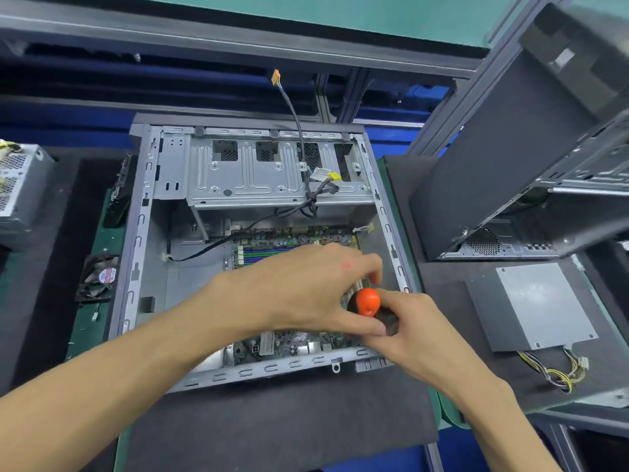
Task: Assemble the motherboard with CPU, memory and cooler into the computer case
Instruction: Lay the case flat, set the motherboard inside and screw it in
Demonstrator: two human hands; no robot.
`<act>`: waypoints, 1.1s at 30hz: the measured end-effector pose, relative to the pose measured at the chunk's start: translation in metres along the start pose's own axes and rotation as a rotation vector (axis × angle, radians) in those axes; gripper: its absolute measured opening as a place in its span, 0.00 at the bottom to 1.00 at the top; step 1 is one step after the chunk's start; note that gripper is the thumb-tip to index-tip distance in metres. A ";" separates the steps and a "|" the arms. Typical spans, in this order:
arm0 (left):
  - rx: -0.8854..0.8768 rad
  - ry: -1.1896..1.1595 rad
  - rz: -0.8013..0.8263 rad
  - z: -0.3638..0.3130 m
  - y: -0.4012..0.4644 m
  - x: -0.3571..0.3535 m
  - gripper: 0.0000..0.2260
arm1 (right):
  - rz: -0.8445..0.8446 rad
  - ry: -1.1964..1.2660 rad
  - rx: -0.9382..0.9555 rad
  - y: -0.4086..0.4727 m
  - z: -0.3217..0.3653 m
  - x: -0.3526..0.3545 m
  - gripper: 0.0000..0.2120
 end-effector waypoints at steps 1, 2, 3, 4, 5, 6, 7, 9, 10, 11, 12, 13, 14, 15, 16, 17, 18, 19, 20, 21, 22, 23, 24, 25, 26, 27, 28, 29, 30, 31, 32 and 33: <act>0.026 0.082 -0.007 -0.004 0.001 0.000 0.19 | -0.010 0.001 -0.001 -0.002 0.000 -0.001 0.11; 0.013 0.135 -0.002 -0.010 0.003 0.000 0.18 | -0.022 0.002 0.001 -0.004 0.001 -0.002 0.12; -0.035 0.139 0.011 -0.018 0.005 -0.001 0.15 | -0.034 0.003 0.001 -0.006 0.002 -0.002 0.11; -0.090 0.119 0.046 -0.025 0.004 0.000 0.11 | -0.044 0.006 0.000 -0.008 0.003 -0.003 0.09; -0.137 0.100 0.091 -0.030 0.003 0.001 0.07 | -0.051 0.015 0.004 -0.010 0.004 -0.004 0.07; -0.163 0.102 0.141 -0.033 0.001 0.003 0.07 | -0.058 0.029 0.013 -0.011 0.004 -0.005 0.07; -0.164 0.112 0.172 -0.036 -0.001 0.005 0.09 | -0.060 0.035 0.019 -0.013 0.004 -0.005 0.07; -0.102 0.185 0.144 -0.043 -0.002 0.007 0.11 | -0.048 -0.001 0.019 -0.013 0.002 -0.005 0.07; -0.040 0.276 0.122 -0.046 -0.001 0.005 0.15 | -0.041 -0.009 0.027 -0.014 0.001 -0.005 0.07; 0.012 0.360 0.107 -0.049 0.001 0.003 0.18 | -0.034 0.001 0.034 -0.014 0.001 -0.006 0.07; 0.039 0.413 0.107 -0.051 0.003 0.001 0.17 | -0.035 0.010 0.038 -0.014 0.001 -0.006 0.05; 0.033 0.414 0.106 -0.054 0.005 0.001 0.14 | -0.040 0.013 0.043 -0.015 0.002 -0.005 0.04; 0.010 0.390 0.131 -0.057 0.006 0.001 0.09 | -0.042 0.016 0.046 -0.015 0.003 -0.005 0.04; -0.023 0.332 0.167 -0.060 0.005 0.002 0.07 | -0.046 0.026 0.045 -0.016 0.002 -0.005 0.03; -0.064 0.295 0.211 -0.062 0.003 0.003 0.09 | -0.051 0.043 0.042 -0.016 0.000 -0.005 0.04; -0.083 0.274 0.231 -0.064 0.001 0.005 0.12 | -0.056 0.051 0.036 -0.015 -0.003 -0.004 0.05; -0.055 0.281 0.218 -0.065 0.000 0.005 0.12 | -0.053 0.040 0.035 -0.014 -0.006 -0.004 0.05; -0.001 0.311 0.170 -0.066 -0.001 0.006 0.13 | -0.042 0.011 0.044 -0.013 -0.007 -0.004 0.05; 0.081 0.384 0.131 -0.066 -0.002 0.005 0.16 | -0.029 -0.013 0.057 -0.011 -0.007 -0.005 0.05; 0.149 0.453 0.097 -0.064 -0.002 0.006 0.18 | -0.025 -0.022 0.073 -0.010 -0.005 -0.005 0.06; 0.183 0.490 0.088 -0.062 -0.002 0.005 0.16 | -0.029 -0.021 0.082 -0.009 -0.004 -0.005 0.08; 0.175 0.470 0.078 -0.062 -0.002 0.004 0.13 | -0.036 -0.016 0.089 -0.008 -0.004 -0.005 0.08; 0.148 0.413 0.085 -0.063 -0.001 0.003 0.09 | -0.042 -0.013 0.086 -0.008 -0.004 -0.005 0.07; 0.103 0.330 0.107 -0.064 -0.001 0.002 0.06 | -0.045 -0.001 0.074 -0.008 -0.005 -0.005 0.07; 0.058 0.269 0.153 -0.066 -0.002 0.001 0.08 | -0.052 0.022 0.063 -0.008 -0.007 -0.004 0.08; 0.034 0.227 0.178 -0.068 -0.004 0.001 0.11 | -0.060 0.034 0.062 -0.008 -0.009 -0.004 0.10; 0.057 0.219 0.169 -0.068 -0.004 0.002 0.12 | -0.066 0.021 0.067 -0.008 -0.010 -0.003 0.12; 0.106 0.253 0.126 -0.068 -0.004 0.004 0.13 | -0.067 0.000 0.081 -0.007 -0.009 -0.003 0.12; 0.177 0.337 0.084 -0.066 -0.003 0.004 0.16 | -0.069 -0.008 0.100 -0.007 -0.008 -0.003 0.10; 0.241 0.418 0.050 -0.062 -0.002 0.004 0.18 | -0.072 0.003 0.124 -0.007 -0.005 -0.002 0.09; 0.276 0.456 0.041 -0.060 -0.001 0.004 0.18 | -0.072 0.013 0.142 -0.008 -0.004 -0.002 0.08; 0.266 0.436 0.043 -0.060 0.000 0.002 0.16 | -0.065 0.014 0.153 -0.008 -0.002 -0.002 0.07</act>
Point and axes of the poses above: each hand's wrist, its own y-axis towards the middle knuckle, its own x-axis out of the back of the hand, z = x × y, the point moved 5 cm from there along y, towards the middle knuckle, and after that the axes turned 3 degrees about y, right-handed, at the moved point
